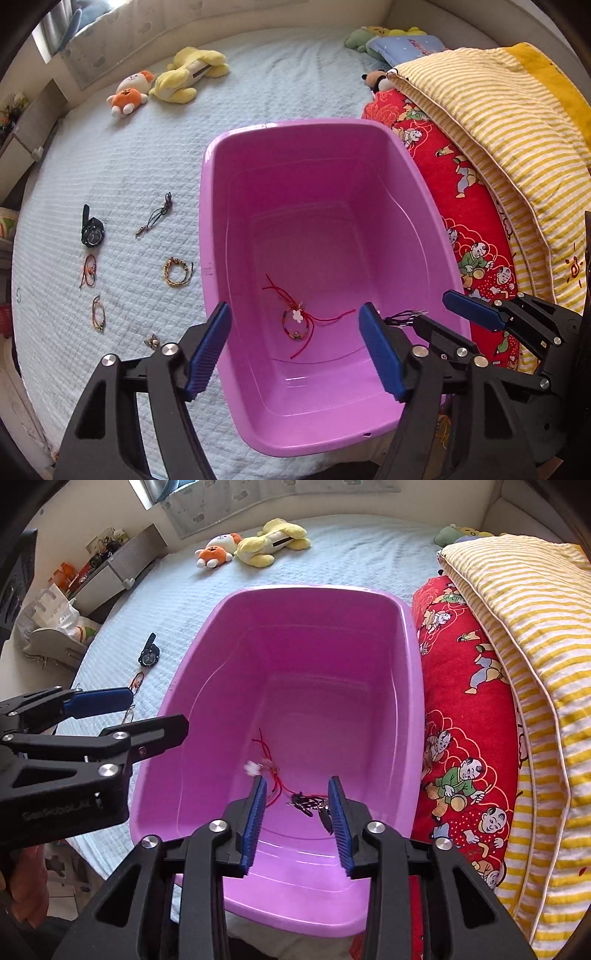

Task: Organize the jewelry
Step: 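Open both tools to drop the chain and necklace into the tub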

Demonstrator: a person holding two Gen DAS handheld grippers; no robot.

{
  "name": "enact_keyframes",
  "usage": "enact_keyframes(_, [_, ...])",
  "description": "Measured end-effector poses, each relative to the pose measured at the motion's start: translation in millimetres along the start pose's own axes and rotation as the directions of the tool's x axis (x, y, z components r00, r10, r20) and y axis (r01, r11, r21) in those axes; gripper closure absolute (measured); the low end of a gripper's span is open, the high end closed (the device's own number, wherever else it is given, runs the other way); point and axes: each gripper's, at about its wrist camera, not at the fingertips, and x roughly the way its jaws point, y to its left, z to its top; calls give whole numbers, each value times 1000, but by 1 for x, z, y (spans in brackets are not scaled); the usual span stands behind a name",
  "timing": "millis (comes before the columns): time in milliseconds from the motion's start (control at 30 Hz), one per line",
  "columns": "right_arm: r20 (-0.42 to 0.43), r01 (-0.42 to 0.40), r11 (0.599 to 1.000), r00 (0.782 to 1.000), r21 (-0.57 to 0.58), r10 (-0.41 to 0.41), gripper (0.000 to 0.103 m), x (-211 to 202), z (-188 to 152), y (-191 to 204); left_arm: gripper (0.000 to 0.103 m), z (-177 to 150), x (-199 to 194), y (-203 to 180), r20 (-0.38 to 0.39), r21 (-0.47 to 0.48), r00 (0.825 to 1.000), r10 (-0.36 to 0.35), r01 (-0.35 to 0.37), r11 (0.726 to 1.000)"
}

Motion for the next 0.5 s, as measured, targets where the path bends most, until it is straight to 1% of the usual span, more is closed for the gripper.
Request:
enact_keyframes(33, [2, -2, 1000, 1000, 2, 2, 61, -1, 1, -2, 32, 1, -1, 0, -3, 2, 1000, 9, -9, 1000])
enact_keyframes(100, [4, -3, 1000, 1000, 10, 3, 61, -2, 2, -7, 32, 2, -1, 2, -10, -8, 1000, 23, -23, 1000])
enact_keyframes(300, [-12, -16, 998, 1000, 54, 17, 55, -6, 2, -20, 32, 1, -4, 8, -14, -48, 1000, 27, -28, 998])
enact_keyframes(500, [-13, -33, 998, 999, 55, 34, 53, -13, -3, -16, 32, -3, -15, 8, -2, -47, 1000, 31, -31, 998])
